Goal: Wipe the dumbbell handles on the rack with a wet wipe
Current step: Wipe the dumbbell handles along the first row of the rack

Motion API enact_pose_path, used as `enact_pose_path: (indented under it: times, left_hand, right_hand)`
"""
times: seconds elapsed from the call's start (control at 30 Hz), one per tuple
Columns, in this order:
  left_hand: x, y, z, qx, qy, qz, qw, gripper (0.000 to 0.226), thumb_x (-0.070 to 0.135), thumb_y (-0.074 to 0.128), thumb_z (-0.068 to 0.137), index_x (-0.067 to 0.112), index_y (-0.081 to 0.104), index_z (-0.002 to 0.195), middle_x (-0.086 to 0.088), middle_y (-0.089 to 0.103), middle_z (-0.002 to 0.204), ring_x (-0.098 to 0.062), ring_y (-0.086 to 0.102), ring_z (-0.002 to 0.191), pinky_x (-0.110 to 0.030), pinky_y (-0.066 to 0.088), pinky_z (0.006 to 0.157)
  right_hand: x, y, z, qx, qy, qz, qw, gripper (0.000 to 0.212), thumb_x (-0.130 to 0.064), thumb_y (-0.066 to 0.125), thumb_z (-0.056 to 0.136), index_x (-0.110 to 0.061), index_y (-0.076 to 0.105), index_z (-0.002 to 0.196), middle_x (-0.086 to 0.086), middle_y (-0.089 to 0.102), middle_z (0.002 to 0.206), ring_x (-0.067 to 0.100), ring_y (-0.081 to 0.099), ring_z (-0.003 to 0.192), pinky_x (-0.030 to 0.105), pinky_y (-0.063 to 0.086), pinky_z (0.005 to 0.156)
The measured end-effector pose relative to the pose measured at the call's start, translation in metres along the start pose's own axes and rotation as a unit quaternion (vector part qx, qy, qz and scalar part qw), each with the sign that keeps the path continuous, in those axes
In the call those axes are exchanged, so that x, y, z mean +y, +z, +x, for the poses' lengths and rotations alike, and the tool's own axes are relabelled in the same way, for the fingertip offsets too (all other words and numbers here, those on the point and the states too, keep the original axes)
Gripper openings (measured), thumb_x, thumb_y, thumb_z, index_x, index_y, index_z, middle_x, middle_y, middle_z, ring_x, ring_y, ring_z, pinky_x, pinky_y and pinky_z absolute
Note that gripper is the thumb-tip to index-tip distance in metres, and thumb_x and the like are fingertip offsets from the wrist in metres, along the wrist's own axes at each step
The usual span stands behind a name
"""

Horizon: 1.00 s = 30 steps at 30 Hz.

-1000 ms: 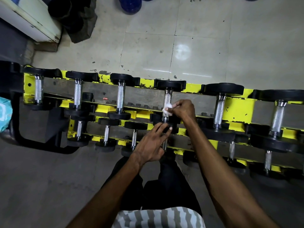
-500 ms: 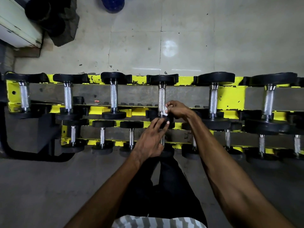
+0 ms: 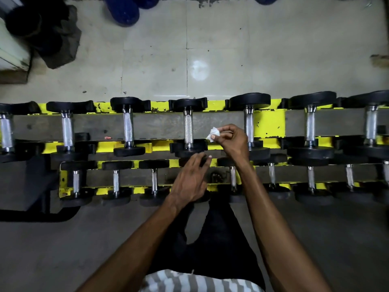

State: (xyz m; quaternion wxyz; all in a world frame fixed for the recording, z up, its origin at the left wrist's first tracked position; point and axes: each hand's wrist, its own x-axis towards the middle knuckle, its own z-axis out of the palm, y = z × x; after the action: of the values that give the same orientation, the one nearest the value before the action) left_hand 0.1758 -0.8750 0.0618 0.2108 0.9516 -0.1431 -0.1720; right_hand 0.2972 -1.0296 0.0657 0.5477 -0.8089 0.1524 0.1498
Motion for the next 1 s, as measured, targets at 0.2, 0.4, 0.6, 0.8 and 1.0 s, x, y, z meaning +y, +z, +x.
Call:
enact_pose_path:
  times: [0.2,0.4,0.6,0.8,1.0]
  left_hand:
    - [0.069,0.010,0.042,-0.026,0.069,-0.016,0.997,0.094,0.018,0.068,0.080,0.011,0.022,0.162,-0.018,0.027,0.161,-0.035,0.028,0.148,-0.041,0.041,0.112]
    - [0.114,0.031,0.067,-0.036,0.039,-0.020,0.998,0.096,0.017,0.067,0.079,0.013,0.021,0.163,-0.025,0.023,0.162,-0.041,0.024,0.150,-0.047,0.035,0.117]
    - [0.124,0.035,0.069,-0.011,0.037,0.027,0.999,0.095,0.022,0.070,0.077,0.011,0.026,0.160,-0.018,0.021,0.159,-0.036,0.025,0.148,-0.040,0.022,0.121]
    - [0.138,0.030,0.071,0.007,0.016,0.002,1.000,0.086,0.020,0.069,0.071,0.009,0.042,0.152,-0.014,0.025,0.156,-0.032,0.024,0.147,-0.038,0.036,0.115]
    - [0.145,0.024,0.075,-0.014,-0.009,-0.015,1.000,0.082,0.022,0.066,0.072,0.011,0.041,0.150,-0.012,0.023,0.157,-0.034,0.026,0.146,-0.043,0.049,0.105]
  right_hand:
    - [0.026,-0.098,0.006,0.116,-0.018,-0.163,0.980,0.031,-0.033,0.089,0.062,-0.024,0.067,0.080,-0.008,0.072,0.077,0.009,0.069,0.072,0.025,0.053,0.063]
    - [0.039,-0.117,0.033,0.022,0.054,-0.249,0.967,0.045,-0.046,0.093,0.049,-0.020,0.065,0.074,-0.004,0.072,0.074,0.019,0.067,0.072,0.026,0.045,0.059]
    - [0.030,-0.116,0.046,-0.023,0.026,-0.312,0.950,0.046,-0.045,0.093,0.052,-0.017,0.064,0.075,0.000,0.069,0.079,0.022,0.061,0.074,0.026,0.035,0.062]
    - [0.034,-0.100,0.037,0.085,-0.015,-0.158,0.984,0.034,-0.040,0.087,0.063,-0.021,0.059,0.071,-0.006,0.066,0.069,0.015,0.060,0.061,0.027,0.042,0.052]
    - [0.004,-0.079,0.077,0.182,0.053,0.023,0.982,0.039,-0.033,0.093,0.059,-0.012,0.066,0.078,-0.004,0.063,0.067,0.013,0.058,0.059,0.024,0.040,0.055]
